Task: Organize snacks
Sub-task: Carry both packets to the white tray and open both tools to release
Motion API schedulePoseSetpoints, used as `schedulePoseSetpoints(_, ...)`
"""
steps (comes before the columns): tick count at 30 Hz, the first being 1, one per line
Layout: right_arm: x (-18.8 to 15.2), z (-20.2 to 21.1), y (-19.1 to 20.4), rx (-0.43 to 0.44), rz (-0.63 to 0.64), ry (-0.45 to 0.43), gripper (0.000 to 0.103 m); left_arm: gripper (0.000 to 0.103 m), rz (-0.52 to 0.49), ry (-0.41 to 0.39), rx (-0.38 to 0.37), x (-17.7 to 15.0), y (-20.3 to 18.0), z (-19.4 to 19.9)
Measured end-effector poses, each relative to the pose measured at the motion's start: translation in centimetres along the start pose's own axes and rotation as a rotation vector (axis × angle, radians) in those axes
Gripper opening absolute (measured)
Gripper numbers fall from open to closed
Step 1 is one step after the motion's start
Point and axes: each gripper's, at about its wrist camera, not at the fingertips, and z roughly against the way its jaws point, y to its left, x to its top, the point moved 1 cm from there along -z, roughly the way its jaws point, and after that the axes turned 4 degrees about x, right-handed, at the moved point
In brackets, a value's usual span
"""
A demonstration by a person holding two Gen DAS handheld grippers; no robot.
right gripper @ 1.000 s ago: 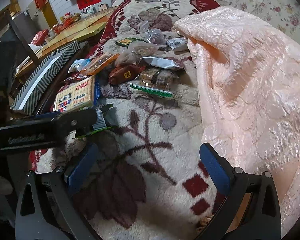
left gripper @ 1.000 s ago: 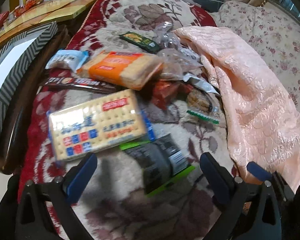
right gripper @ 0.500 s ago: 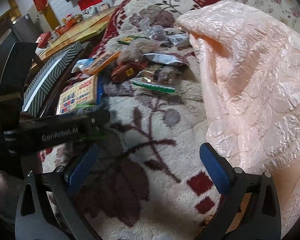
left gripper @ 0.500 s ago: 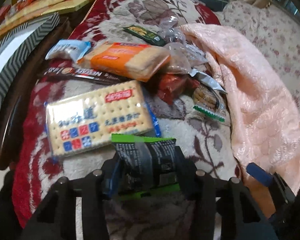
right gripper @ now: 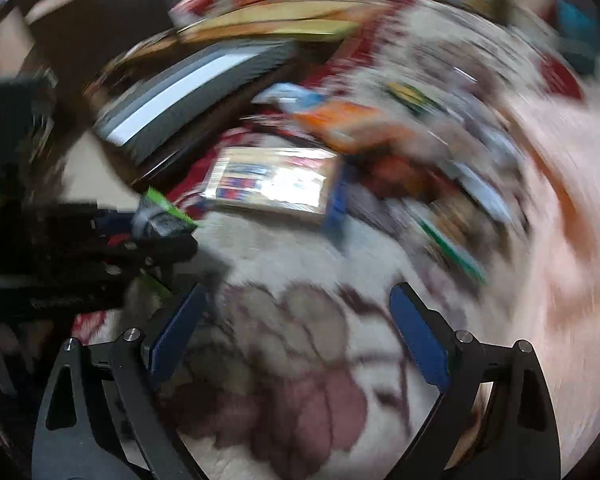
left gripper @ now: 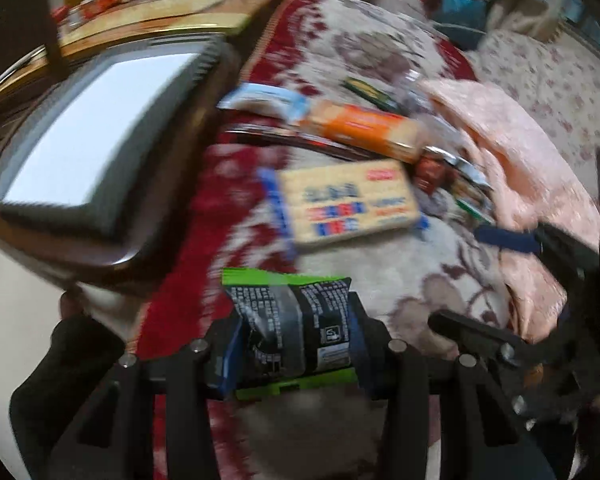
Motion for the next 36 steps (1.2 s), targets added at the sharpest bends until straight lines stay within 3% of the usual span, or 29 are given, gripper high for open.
schedulePoseSetpoints(10,7.3,-5.6,3.0,0.026,0.566,0.164,0.094,0.048,0.109,0.014,0.033,-0.2,4.0,-0.3)
schedulePoseSetpoints(16,9.3,-8.3,2.1,0.039,0.689,0.244,0.094,0.048,0.120,0.034,0.028,-0.1,4.3,-1.0)
schedulePoseSetpoints(18,9.4,-8.6,2.4,0.072,0.714,0.267,0.084,0.048,0.124,0.039,0.024,0.1,4.4,-1.2)
schedulePoseSetpoints(22,8.6,-9.6,2.9,0.067,0.735,0.332,0.070,0.048,0.120,0.036,0.022,0.4,4.2,-1.5)
schedulePoseSetpoints(27,7.8,-8.8,2.8,0.022,0.629,0.280,0.055,0.048,0.106,0.025,0.020,0.8,3.7,-1.5)
schedulePoseSetpoints(36,4.1,-5.5,3.5,-0.034,0.344,0.140,0.054,0.048,0.114,-0.008,0.039,1.5,3.7,-1.0)
